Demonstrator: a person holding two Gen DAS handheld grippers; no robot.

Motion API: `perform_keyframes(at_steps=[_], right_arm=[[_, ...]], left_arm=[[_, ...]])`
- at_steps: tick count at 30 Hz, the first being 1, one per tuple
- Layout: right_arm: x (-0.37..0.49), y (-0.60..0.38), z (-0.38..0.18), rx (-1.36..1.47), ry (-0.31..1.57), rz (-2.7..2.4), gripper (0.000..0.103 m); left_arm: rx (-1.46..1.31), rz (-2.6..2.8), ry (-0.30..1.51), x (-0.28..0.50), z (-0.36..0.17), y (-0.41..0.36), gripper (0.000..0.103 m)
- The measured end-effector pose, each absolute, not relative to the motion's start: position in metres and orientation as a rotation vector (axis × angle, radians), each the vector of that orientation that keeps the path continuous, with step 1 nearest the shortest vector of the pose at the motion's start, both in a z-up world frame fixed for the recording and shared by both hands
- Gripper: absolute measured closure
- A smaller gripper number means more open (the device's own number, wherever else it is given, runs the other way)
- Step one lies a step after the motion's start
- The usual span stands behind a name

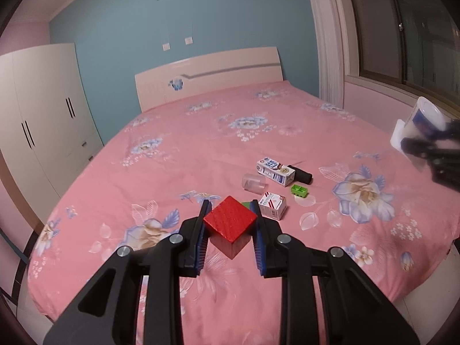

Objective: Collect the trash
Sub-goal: 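Carry the red cube and white-lidded can over the trash bin with both tools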

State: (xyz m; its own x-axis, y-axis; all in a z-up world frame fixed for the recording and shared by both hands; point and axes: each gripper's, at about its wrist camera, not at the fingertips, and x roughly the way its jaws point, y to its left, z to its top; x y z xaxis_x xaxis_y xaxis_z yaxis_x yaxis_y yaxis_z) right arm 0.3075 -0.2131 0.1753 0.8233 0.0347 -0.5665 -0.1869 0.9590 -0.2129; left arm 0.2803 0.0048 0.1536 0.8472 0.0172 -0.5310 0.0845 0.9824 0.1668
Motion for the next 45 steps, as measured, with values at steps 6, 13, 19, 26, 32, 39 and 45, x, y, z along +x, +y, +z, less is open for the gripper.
perform_keyframes(at_steps=[6, 13, 19, 26, 32, 39, 45], right_arm=[[0.256, -0.197, 0.191, -0.286, 0.566, 0.158, 0.054], [0.209, -0.178, 0.180, -0.310, 0.579, 0.213, 0.054], [0.188, -0.169, 0.154, -0.317, 0.623, 0.248, 0.054], [0.174, -0.162, 0.113, -0.324, 0.687, 0.273, 0.054], [0.168, -0.159, 0.076, -0.324, 0.754, 0.300, 0.054], [0.159, -0.151, 0.024, -0.343, 0.848, 0.339, 0.054], [0.151, -0.144, -0.021, -0.355, 0.942, 0.372, 0.054]], left_arm=[[0.187, -0.039, 0.538, 0.236, 0.165, 0.008, 0.073], [0.189, -0.045, 0.568, 0.199, 0.153, 0.016, 0.073], [0.184, -0.057, 0.634, 0.180, 0.125, 0.023, 0.073], [0.191, -0.062, 0.717, 0.168, 0.081, 0.025, 0.073], [0.208, -0.080, 0.794, 0.158, 0.041, 0.020, 0.073], [0.218, -0.105, 0.908, 0.154, -0.012, 0.014, 0.073], [0.223, -0.133, 1.002, 0.152, -0.055, 0.010, 0.073]])
